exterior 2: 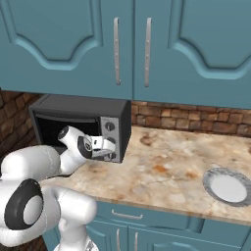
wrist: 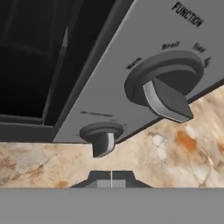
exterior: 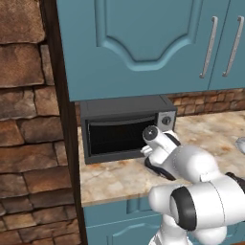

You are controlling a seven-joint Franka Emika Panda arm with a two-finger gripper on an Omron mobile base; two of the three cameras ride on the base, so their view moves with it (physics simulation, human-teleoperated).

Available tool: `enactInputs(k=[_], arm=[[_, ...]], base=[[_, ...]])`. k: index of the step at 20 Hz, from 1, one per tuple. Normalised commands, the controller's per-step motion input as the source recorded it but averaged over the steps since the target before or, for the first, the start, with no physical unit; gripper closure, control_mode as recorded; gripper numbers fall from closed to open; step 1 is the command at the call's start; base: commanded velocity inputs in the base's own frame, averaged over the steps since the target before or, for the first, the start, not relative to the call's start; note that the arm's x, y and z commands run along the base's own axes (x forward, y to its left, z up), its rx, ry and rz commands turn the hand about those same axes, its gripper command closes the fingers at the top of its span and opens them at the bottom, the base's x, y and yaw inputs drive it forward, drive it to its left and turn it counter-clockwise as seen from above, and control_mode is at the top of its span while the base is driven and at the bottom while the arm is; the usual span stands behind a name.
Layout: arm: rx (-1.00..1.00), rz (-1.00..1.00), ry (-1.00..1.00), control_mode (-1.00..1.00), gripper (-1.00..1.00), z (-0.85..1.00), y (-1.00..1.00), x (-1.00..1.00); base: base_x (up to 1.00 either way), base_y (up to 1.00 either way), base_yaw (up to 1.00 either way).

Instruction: Pick up the bagel from the plate, place it on the toaster oven rack, close the door, and set the timer.

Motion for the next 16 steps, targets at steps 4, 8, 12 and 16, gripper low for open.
enactInputs(k=[4,8,12,16], arm=[[0.0,0.0,-0.01,-1.0,1.0,-0.46,-0.25,0.0],[0.0,0.0,0.0,-1.0,1.0,-0.36,-0.02,0.0],[0.0,0.0,-0.02,-1.0,1.0,-0.22,0.04,0.0],[-0.01,0.0,-0.06,-1.0,1.0,-0.02,0.15,0.0]], base=[[0.0,0.0,0.0],[0.0,0.0,0.0],[0.0,0.0,0.0],[0.0,0.0,0.0]])
